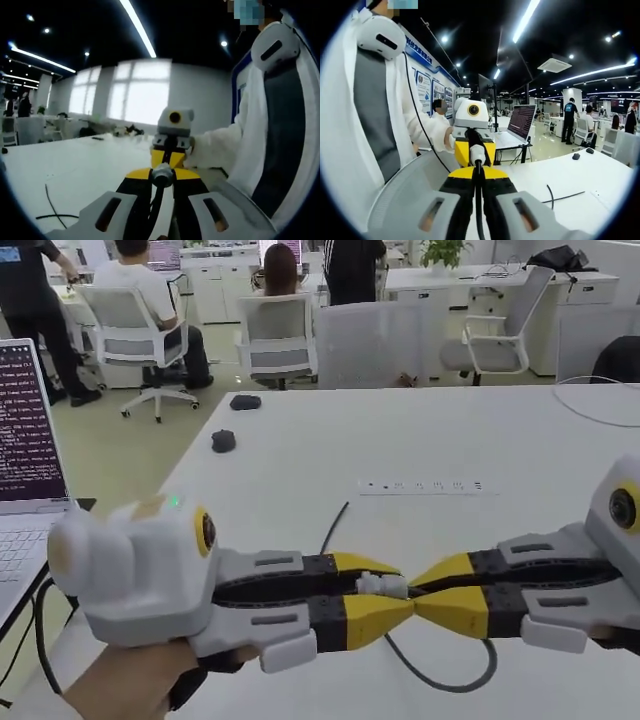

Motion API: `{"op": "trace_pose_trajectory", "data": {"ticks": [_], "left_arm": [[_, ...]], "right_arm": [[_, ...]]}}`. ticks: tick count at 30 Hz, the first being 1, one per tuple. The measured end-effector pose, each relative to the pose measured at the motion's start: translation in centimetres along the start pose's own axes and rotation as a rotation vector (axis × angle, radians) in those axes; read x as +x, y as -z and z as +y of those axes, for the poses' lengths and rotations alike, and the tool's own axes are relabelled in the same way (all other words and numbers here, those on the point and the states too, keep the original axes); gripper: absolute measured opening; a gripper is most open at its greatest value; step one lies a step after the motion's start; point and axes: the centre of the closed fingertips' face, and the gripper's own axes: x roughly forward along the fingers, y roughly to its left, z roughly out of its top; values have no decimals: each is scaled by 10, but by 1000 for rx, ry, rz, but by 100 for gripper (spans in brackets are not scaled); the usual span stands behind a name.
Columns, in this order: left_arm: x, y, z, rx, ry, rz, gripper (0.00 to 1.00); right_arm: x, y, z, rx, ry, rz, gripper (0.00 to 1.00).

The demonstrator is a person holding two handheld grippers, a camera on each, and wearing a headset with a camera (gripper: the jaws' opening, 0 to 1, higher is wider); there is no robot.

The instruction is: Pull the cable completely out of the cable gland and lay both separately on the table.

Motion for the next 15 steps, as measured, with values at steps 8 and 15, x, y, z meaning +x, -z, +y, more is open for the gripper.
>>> {"op": "trace_pose_trajectory", "data": {"ticks": [8, 15], "left_arm": [[-3, 8, 5, -20, -19, 8, 16], [-9, 10, 9, -39, -46, -1, 16]], "right_arm": [[-1, 11, -4, -16, 7, 30, 2], [-16, 33, -11, 3, 46, 77, 2]]}}
